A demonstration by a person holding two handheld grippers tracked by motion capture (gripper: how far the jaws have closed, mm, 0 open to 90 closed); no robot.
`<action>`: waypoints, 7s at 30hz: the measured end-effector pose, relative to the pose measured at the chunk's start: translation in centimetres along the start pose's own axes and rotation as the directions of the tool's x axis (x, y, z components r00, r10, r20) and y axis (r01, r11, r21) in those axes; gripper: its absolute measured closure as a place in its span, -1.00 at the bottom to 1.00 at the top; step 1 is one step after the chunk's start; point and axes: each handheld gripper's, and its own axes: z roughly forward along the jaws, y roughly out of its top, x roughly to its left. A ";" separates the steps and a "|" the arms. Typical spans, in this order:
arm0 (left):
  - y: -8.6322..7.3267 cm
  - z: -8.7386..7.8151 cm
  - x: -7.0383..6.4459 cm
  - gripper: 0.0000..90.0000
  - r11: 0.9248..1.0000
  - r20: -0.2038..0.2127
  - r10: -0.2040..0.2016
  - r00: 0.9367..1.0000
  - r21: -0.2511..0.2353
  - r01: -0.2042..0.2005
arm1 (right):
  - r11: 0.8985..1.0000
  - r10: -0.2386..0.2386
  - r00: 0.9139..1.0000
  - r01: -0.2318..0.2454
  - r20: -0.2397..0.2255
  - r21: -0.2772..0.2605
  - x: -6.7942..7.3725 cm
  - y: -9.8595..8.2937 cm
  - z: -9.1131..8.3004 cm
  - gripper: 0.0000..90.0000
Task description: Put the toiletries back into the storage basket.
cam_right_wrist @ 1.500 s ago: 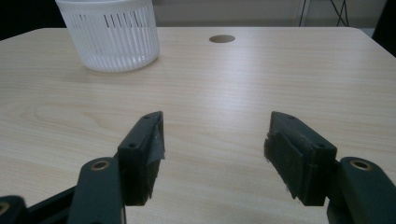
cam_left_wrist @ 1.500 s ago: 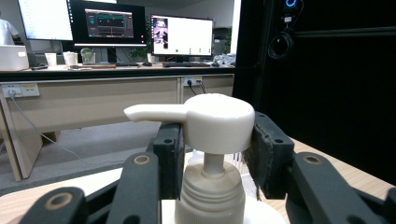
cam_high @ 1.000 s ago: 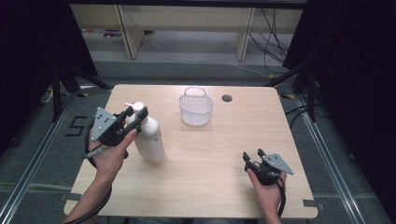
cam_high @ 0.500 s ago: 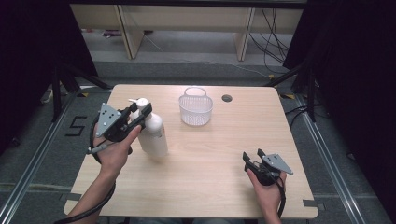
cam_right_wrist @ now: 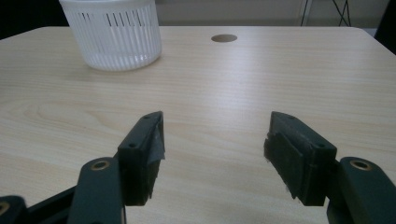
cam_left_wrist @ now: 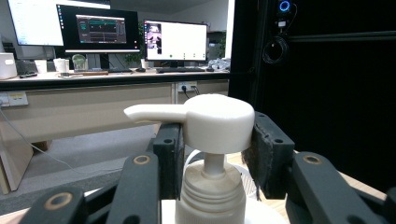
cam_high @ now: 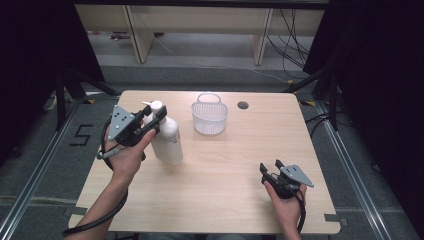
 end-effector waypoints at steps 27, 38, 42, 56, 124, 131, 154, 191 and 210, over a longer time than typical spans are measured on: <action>1.0 2.0 -0.9 0.32 1.000 0.008 -0.004 1.000 -0.025 0.004 | 0.999 0.035 0.999 -0.035 -0.009 0.014 0.2 0.0 0.0 -0.16; 1.3 2.6 -1.2 0.32 1.000 0.017 -0.004 1.000 -0.030 0.004 | 1.000 0.014 1.000 -0.015 -0.019 -0.014 0.0 0.0 0.1 -0.16; 1.5 2.8 -1.3 0.32 0.999 0.018 -0.004 1.000 -0.034 0.004 | 0.999 0.033 0.999 -0.033 -0.025 -0.008 0.1 0.0 0.1 -0.16; 2.1 3.6 -1.4 0.32 0.999 0.017 -0.003 1.000 -0.045 0.004 | 1.000 0.015 1.000 -0.015 -0.016 -0.009 0.0 0.0 0.1 -0.16; 5.5 7.7 -2.1 0.32 0.995 0.024 0.012 1.000 -0.097 -0.009 | 1.000 0.016 1.000 -0.016 -0.012 0.011 0.0 0.0 0.0 -0.17; 5.7 8.1 -2.3 0.32 0.995 0.027 0.011 1.000 -0.098 -0.008 | 1.000 0.014 1.000 -0.014 -0.012 0.010 0.0 0.0 0.0 -0.17; 6.4 9.2 -2.4 0.32 0.995 0.020 0.007 1.000 -0.102 -0.005 | 1.000 0.020 1.000 -0.020 -0.021 -0.008 0.0 0.0 0.1 -0.17; 7.1 11.7 -2.5 0.32 0.995 0.018 0.010 1.000 -0.096 -0.008 | 1.000 0.014 1.000 -0.014 -0.021 0.011 -0.1 0.1 0.0 -0.17; 7.5 13.4 -2.6 0.32 0.995 0.020 0.021 1.000 -0.097 -0.019 | 1.000 0.019 1.000 -0.019 -0.021 0.001 -0.1 0.0 0.0 -0.17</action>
